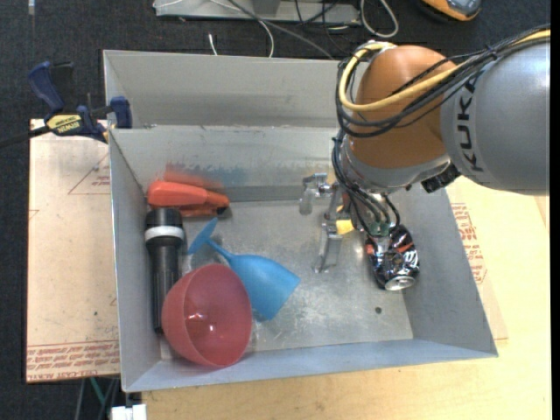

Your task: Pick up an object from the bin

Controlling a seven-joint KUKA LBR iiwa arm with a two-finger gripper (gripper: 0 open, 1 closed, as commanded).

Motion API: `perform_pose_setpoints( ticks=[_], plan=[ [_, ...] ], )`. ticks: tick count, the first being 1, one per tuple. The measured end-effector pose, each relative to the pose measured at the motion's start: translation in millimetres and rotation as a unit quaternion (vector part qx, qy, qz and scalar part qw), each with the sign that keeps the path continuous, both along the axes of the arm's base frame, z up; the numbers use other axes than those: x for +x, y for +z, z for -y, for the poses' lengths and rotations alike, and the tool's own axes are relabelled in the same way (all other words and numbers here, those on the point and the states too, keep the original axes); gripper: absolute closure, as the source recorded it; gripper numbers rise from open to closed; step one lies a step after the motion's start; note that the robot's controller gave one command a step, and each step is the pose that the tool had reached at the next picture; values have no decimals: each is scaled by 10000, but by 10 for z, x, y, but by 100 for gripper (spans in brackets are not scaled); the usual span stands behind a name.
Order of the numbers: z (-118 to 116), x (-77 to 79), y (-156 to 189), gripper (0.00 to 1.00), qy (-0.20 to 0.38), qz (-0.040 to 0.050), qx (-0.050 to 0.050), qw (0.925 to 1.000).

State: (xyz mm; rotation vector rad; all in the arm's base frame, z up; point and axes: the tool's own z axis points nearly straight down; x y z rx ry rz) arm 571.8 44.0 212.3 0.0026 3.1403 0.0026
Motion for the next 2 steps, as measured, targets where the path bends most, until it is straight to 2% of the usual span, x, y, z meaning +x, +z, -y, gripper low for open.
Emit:
perform_pose_setpoints(
  ticks=[1,2],
  plan=[
    [0,0,0,0,0,0,0,10000],
    [-756,-247,-585,0,683,8,4,9977]
  ],
)
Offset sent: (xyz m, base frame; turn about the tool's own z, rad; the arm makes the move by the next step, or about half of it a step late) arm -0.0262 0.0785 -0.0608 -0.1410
